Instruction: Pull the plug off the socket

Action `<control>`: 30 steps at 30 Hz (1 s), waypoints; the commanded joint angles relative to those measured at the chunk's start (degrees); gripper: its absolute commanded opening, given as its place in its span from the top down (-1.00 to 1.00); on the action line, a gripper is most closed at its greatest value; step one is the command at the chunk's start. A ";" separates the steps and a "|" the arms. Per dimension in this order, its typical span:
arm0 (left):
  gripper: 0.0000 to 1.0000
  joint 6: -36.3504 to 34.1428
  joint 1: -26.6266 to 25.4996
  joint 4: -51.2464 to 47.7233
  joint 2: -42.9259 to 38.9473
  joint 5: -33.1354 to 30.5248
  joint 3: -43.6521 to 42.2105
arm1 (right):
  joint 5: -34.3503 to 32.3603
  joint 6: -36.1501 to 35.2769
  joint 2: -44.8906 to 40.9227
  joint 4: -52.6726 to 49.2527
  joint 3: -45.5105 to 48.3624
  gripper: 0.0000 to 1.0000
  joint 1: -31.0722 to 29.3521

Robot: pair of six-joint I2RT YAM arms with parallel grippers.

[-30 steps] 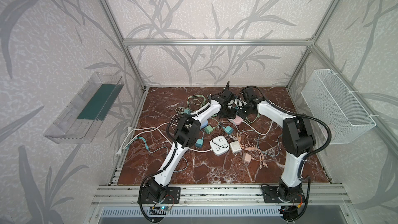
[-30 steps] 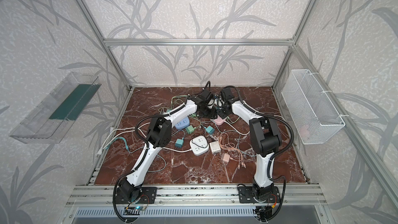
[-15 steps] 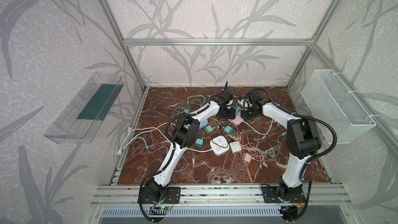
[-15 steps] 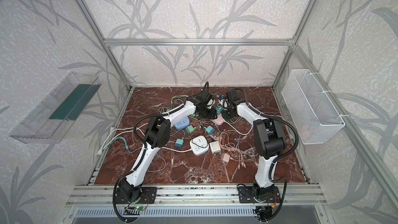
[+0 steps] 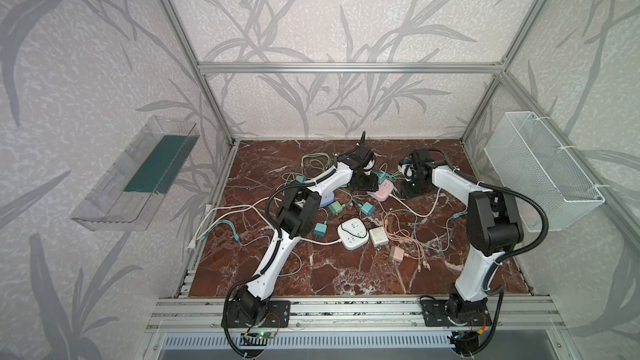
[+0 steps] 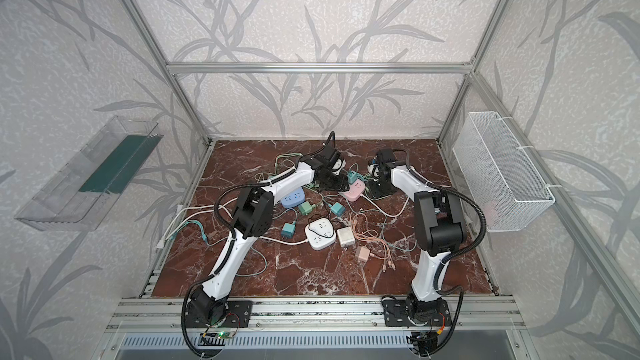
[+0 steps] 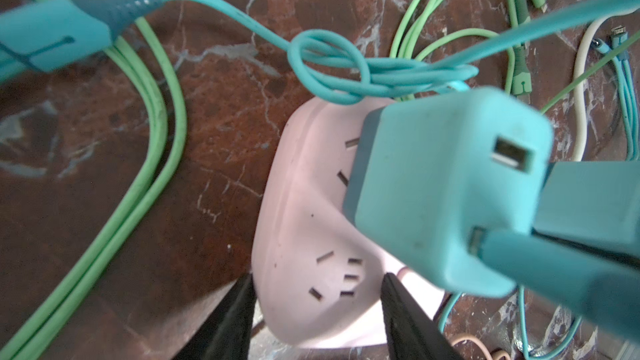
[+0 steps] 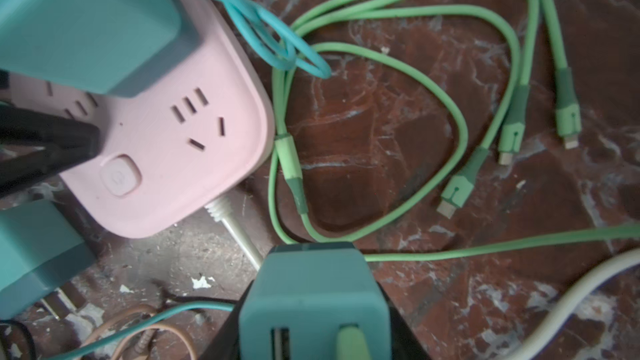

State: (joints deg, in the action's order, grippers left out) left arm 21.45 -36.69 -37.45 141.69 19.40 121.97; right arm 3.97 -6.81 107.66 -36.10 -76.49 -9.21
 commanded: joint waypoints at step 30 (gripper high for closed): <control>-0.16 0.43 -0.69 -4.09 1.31 -0.24 -3.41 | -6.40 -2.07 6.73 -21.02 -11.53 0.44 1.74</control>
State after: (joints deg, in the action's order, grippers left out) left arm 21.67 -36.62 -36.80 141.45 19.66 121.32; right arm -2.39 -8.40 113.25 -54.72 -86.13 -7.53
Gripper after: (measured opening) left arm 0.578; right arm 0.443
